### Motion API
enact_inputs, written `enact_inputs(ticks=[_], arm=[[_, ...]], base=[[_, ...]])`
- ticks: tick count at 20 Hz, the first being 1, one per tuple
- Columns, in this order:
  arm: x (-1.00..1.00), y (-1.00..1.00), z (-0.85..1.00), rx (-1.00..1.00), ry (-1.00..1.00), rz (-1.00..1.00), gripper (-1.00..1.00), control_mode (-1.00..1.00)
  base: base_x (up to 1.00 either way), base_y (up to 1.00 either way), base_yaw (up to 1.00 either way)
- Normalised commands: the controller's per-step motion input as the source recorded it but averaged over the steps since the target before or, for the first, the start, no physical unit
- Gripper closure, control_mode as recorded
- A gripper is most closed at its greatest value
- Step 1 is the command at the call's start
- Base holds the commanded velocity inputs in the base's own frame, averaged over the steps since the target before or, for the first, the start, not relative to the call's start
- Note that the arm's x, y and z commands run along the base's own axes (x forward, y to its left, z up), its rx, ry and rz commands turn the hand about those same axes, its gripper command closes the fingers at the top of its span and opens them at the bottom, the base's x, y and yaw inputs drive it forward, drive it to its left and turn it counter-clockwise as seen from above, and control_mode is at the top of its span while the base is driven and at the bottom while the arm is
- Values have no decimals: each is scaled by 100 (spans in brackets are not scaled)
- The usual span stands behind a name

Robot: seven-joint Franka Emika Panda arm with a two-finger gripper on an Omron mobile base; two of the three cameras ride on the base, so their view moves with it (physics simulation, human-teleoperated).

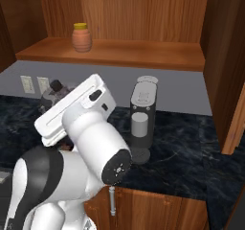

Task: Pick the syrup bottle and honey bottle from the cabinet and place them next to the mug.

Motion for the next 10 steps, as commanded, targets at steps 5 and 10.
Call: enact_inputs(ticks=[5, 10], arm=[[0, 35, -100, 4, -24, 20, 100, -100], [0, 35, -97, 4, -23, 19, 100, -100]], base=[[0, 0, 0], [0, 0, 0]])
